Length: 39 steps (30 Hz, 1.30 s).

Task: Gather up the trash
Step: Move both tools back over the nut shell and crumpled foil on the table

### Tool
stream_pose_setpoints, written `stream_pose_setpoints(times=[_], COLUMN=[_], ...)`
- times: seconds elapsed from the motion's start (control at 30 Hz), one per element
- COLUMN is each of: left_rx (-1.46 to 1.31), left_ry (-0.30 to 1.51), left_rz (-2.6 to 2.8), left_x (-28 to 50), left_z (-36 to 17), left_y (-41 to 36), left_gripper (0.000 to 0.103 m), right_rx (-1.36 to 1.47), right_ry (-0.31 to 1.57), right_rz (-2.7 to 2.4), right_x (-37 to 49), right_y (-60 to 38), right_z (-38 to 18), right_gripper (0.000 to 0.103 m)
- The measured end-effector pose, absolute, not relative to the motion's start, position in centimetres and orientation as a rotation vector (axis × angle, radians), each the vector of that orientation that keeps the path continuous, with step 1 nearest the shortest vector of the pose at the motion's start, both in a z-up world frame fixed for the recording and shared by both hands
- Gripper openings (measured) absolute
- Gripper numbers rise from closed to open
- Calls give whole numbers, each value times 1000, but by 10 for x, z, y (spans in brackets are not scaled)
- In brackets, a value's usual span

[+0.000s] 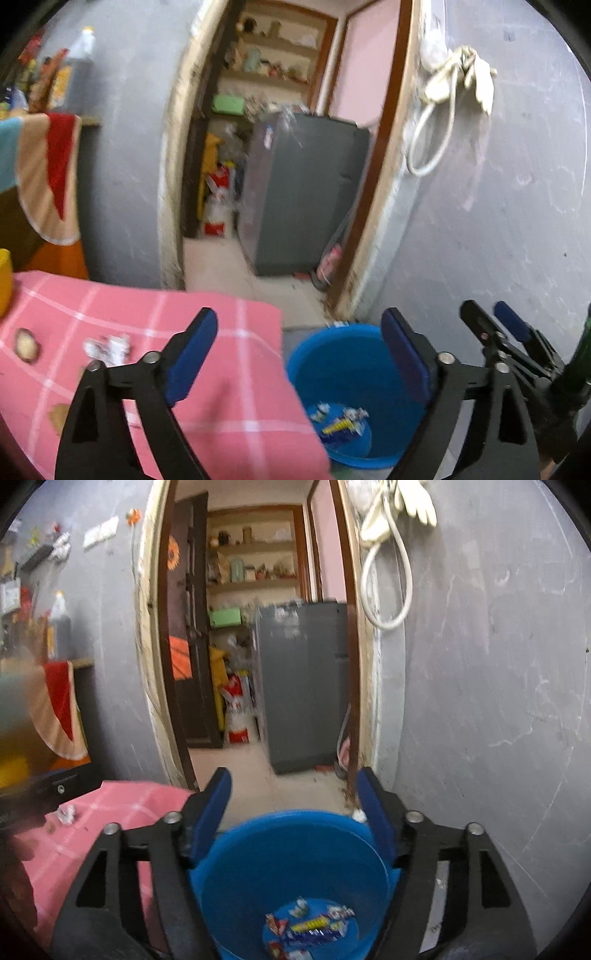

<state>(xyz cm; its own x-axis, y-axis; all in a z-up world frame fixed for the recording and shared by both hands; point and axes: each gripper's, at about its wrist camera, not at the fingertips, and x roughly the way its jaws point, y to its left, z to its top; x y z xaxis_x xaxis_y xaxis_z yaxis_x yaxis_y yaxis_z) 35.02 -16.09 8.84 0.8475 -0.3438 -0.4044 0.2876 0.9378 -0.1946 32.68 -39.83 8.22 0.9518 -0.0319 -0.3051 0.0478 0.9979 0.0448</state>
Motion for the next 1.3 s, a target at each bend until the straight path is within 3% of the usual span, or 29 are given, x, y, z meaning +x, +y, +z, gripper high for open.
stream_pose_setpoints(times=[0.1,0.2,0.77,1.3], left_rx=[-123,-123,-85,-67], left_ry=[396,355,158,79], left_rz=[-287,-246,-90,66], left_x=[341,332,284,253], left_z=[94,98,118,112], left_y=[-143,-128,-51,28], left_gripper=[99,100,101,101], right_rx=[59,70,77,79], right_ry=[235,163,-94,-90], right_rz=[-22,2,136,257], right_x=[318,308,264,269], right_y=[-389,-378,-307,-254], right_z=[92,102,131,129], right_gripper=[95,103,103,103])
